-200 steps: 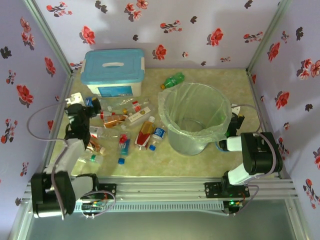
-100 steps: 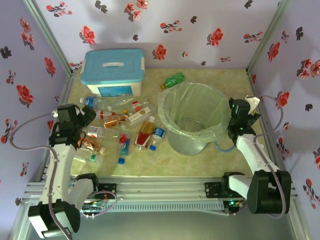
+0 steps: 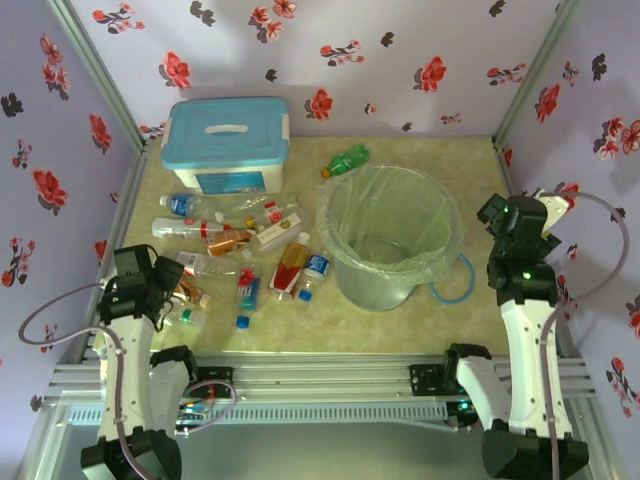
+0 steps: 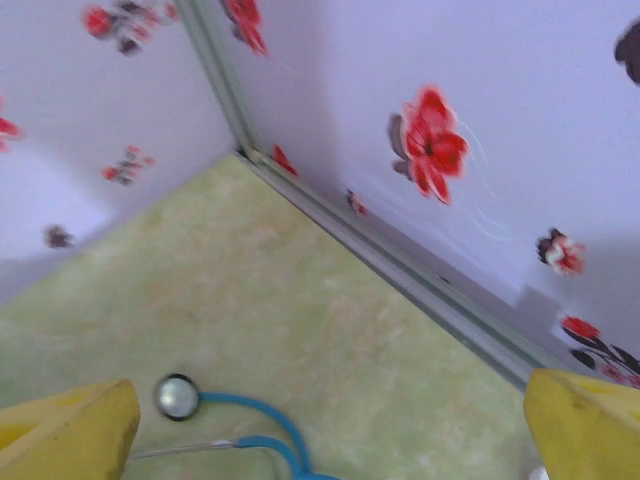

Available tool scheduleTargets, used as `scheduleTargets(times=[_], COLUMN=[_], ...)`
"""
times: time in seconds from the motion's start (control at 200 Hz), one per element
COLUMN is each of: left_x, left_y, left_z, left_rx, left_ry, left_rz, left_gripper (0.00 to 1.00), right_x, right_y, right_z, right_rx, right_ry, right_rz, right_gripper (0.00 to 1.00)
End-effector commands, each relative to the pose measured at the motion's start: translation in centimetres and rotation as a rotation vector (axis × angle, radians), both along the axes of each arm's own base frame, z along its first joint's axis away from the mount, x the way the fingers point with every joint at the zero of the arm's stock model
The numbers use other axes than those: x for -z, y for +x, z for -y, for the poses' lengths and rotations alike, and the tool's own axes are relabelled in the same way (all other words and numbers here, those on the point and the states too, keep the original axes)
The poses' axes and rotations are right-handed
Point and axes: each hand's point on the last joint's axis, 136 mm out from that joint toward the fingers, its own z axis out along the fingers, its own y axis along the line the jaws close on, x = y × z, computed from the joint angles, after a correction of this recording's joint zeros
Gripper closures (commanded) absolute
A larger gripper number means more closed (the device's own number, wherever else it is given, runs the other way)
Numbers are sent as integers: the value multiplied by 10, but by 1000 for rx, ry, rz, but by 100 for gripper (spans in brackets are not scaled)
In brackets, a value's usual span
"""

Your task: Put the plastic bottles in the bin

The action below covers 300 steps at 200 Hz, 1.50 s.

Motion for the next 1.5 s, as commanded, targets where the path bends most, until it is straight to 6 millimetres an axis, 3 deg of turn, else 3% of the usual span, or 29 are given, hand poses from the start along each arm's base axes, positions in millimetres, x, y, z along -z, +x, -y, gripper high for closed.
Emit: scheduleTargets(times=[0.0,0.155,0.27,0.405,0.6,0.775,1.11,1.295,1.495], left_x=[8,-2,1,6,29,36,80,87,70], left_y=[-2,39,59,78,90,106,104,110,114], left_z=[-3,19,43,58,63,70,88,96,100], left_rx=[-27,-6,-8,-12,-122,-116,-145,-124,-93], left_ry=[-8,-119,-174,-165,-240,-251,-308,-291,-246], left_rz=[-29,61,95,75,74,67,15,-1,12], left_gripper=[9,14,14,12,15,16,22,36,50], right_x=[-17,-39,-47,-58,-60,-60,-54,-53,-52], right_y=[-5,-5,-12,-17,-22,-22,-25,-24,-27], right_z=[-22,-38,-40,-44,-48,-49,-43,-42,-42], right_rx=[-125,-219,-233,-259,-284,-290,-259,-262,-264], right_ry=[51,68,59,54,48,48,23,11,2], right_rz=[25,65,63,86,73,73,59,54,57], right_gripper=[1,1,1,1,1,1,1,1,1])
